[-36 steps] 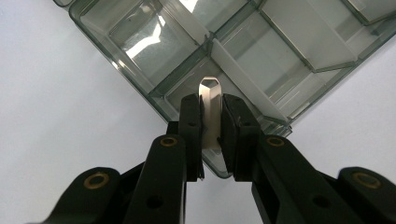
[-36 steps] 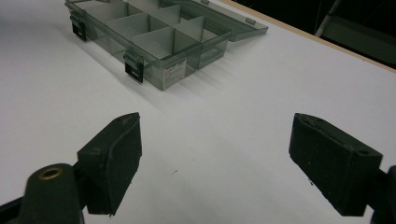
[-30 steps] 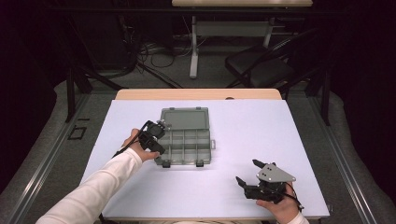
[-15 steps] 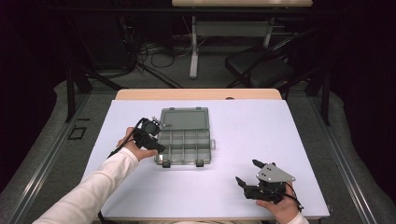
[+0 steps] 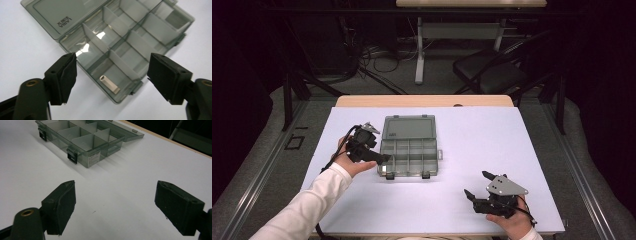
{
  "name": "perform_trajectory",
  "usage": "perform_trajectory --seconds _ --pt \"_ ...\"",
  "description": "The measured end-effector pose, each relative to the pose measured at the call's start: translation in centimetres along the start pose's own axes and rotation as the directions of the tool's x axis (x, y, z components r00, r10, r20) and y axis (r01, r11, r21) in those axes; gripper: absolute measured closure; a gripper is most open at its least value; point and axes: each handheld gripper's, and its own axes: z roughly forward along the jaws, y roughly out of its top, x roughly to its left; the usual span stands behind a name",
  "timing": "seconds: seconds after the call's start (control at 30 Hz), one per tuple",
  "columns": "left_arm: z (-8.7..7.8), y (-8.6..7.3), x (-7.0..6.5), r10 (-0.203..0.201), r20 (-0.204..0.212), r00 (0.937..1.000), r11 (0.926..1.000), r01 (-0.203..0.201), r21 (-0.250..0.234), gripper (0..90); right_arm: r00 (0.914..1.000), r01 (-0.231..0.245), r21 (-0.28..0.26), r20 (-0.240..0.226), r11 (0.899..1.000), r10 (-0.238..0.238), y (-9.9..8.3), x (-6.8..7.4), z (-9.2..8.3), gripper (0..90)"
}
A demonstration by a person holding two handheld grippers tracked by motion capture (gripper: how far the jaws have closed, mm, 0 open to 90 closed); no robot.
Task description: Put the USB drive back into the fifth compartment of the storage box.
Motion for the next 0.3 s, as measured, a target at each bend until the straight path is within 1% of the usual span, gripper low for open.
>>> perform_trajectory --seconds 0.07,0.1,0.17,0.23,0.3 --pt "-0.4 -0.2 -0.1 0.004 -0.005 1.0000 0.9998 -0.004 -0.020 22.4 1.0000 0.001 0.000 0.000 1.000 -0.001 0.0 0.0 0.0 17.0" --pt "-0.6 -0.2 -0.2 0.000 0.003 1.0000 0.9997 0.000 -0.024 20.8 1.0000 0.000 0.002 0.000 1.000 0.000 0.0 0.0 0.0 17.0" --pt "-1.0 -0.4 -0.3 0.002 0.000 1.0000 0.9990 -0.002 -0.045 17.3 1.0000 -0.001 0.002 0.000 1.000 0.001 0.0 0.0 0.0 17.0" --pt "-1.4 -0.6 -0.6 0.002 0.008 1.0000 0.9977 -0.002 -0.068 16.4 1.0000 0.000 0.001 0.000 1.000 0.000 0.0 0.0 0.0 17.0" --pt "-1.7 -0.8 -0.8 0.006 0.005 1.0000 0.9967 -0.006 -0.081 15.9 1.0000 -0.002 0.000 0.002 1.000 0.002 0.0 0.0 0.0 17.0"
